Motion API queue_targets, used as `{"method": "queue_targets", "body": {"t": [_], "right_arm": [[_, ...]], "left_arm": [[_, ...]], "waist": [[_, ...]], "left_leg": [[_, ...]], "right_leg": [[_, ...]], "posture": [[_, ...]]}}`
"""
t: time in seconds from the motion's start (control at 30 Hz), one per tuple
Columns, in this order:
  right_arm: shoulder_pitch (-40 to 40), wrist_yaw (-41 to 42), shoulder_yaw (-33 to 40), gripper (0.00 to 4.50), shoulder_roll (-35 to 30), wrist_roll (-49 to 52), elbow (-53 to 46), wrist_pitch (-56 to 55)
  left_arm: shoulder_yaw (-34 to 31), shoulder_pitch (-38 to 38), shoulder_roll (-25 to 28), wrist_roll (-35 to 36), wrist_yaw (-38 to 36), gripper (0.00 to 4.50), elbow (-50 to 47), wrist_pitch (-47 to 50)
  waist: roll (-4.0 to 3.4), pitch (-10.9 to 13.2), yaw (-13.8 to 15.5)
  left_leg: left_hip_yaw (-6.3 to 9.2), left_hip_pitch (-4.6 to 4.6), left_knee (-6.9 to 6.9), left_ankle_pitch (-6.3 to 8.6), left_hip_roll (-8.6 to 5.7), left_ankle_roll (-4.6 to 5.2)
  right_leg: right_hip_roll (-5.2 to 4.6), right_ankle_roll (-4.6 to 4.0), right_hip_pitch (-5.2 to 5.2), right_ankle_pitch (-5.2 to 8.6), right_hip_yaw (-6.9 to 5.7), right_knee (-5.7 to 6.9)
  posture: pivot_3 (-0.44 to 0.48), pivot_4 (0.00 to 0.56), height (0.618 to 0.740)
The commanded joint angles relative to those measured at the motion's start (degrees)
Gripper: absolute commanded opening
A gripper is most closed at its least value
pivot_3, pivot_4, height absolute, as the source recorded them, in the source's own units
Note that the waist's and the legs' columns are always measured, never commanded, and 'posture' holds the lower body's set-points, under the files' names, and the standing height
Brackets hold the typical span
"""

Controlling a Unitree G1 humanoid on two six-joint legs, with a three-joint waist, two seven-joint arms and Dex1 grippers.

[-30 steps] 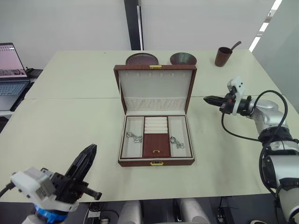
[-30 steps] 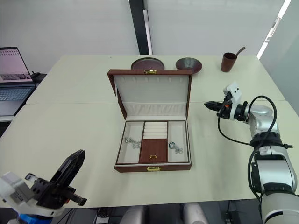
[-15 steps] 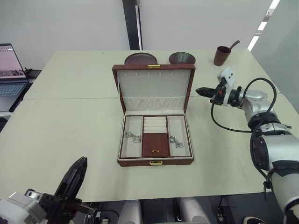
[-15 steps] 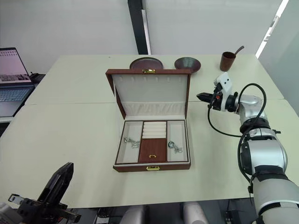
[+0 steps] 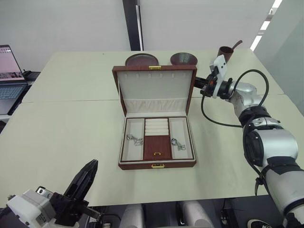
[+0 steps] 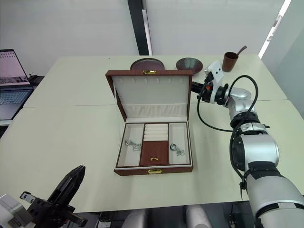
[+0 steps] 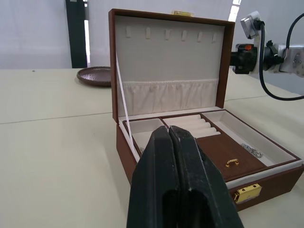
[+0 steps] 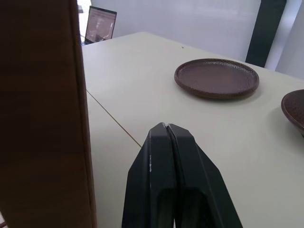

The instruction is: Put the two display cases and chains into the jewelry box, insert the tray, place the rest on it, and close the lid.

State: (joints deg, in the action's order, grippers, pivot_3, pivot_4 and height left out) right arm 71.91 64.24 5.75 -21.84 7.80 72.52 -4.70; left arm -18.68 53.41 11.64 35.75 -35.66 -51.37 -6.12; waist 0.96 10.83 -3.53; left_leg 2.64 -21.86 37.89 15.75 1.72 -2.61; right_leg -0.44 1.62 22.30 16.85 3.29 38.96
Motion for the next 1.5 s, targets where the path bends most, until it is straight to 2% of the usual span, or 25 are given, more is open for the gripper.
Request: {"method": "queue_targets", "body": {"t": [0.03,0.23,0.4,0.6,0.8,1.07,1.17,1.27,1.4,1.5], "right_arm": [[2.8,2.3,1.3,0.02,0.9,0.8,-1.0,-0.9],[3.3,6.6,1.0,0.02,1.0,0.8,-1.5,0.4],[1.7,17.0,-1.4,0.02,-1.0,-0.2,-3.2,4.5],[-2.7,27.4,-5.2,0.02,-3.6,-0.3,-9.9,8.3],[-6.0,28.0,-5.6,0.02,-5.8,0.7,-15.5,11.0],[-10.9,22.0,-2.7,0.02,-9.2,2.3,-19.4,11.6],[-15.6,20.4,-1.3,0.54,-12.5,3.0,-21.9,12.9],[-20.5,18.1,-0.3,1.31,-14.7,3.6,-25.2,13.5],[-27.8,14.1,1.7,2.37,-16.7,4.7,-31.0,13.4],[-33.8,10.0,4.2,3.19,-16.8,5.6,-35.3,10.6]], "left_arm": [[-0.2,0.1,1.2,1.2,0.4,0.0,-1.2,0.1],[0.1,-0.5,2.2,1.3,1.2,0.0,-1.3,0.5],[0.3,-0.4,2.5,1.4,1.9,0.0,-1.5,0.5],[0.1,-0.6,3.3,1.8,1.9,0.0,-1.4,0.9],[-0.6,-1.2,4.3,3.0,1.7,0.0,-0.7,1.0],[-5.0,-4.8,8.8,7.0,2.6,0.0,1.0,4.1],[-8.6,-8.8,12.2,10.2,4.9,0.0,3.5,7.6],[-12.3,-12.6,15.2,12.5,6.9,0.0,7.8,11.3],[-14.8,-20.7,19.6,10.1,10.6,0.0,16.3,16.2],[-15.1,-28.2,21.0,8.8,12.9,0.0,22.8,18.3]], "waist": [[0.0,0.0,0.0],[-0.01,0.0,-0.1],[-0.01,0.0,-0.1],[-0.01,0.0,-0.1],[-0.02,0.0,-0.1],[-0.02,0.0,0.0],[-0.01,0.0,0.5],[-0.01,0.0,0.6],[-0.01,0.0,0.5],[-0.02,0.0,0.4]], "left_leg": [[-0.03,0.01,0.0,0.0,0.0,0.0],[-0.16,0.04,-0.02,0.0,0.0,0.0],[-0.2,0.06,-0.01,0.0,0.0,0.0],[-0.22,0.08,-0.01,0.0,0.01,0.01],[-0.26,0.09,0.0,0.0,0.01,0.01],[-0.27,0.11,0.01,0.0,0.0,0.01],[-0.23,0.08,0.01,0.0,-0.01,0.01],[-0.23,0.07,0.03,0.0,-0.03,0.0],[-0.23,0.12,0.04,0.0,-0.02,0.01],[-0.25,0.16,0.03,0.0,-0.01,0.0]], "right_leg": [[0.0,0.0,0.0,0.0,0.07,0.0],[0.01,0.02,0.01,-0.01,0.2,0.01],[0.01,0.02,0.02,-0.01,0.25,0.0],[0.01,0.04,0.01,-0.02,0.27,0.01],[0.01,0.06,0.02,-0.03,0.31,0.01],[0.02,0.07,0.01,-0.04,0.31,0.02],[0.01,0.09,0.01,-0.05,0.28,0.01],[0.0,0.12,0.01,-0.07,0.29,0.0],[0.05,0.14,0.0,-0.08,0.28,0.07],[0.06,0.16,-0.02,-0.09,0.22,0.08]], "posture": [[0.0,0.15,0.74],[0.0,0.15,0.74],[0.0,0.15,0.74],[0.0,0.15,0.74],[0.0,0.15,0.74],[0.0,0.15,0.74],[0.0,0.15,0.74],[0.0,0.15,0.74],[0.0,0.15,0.74],[0.0,0.15,0.74]]}}
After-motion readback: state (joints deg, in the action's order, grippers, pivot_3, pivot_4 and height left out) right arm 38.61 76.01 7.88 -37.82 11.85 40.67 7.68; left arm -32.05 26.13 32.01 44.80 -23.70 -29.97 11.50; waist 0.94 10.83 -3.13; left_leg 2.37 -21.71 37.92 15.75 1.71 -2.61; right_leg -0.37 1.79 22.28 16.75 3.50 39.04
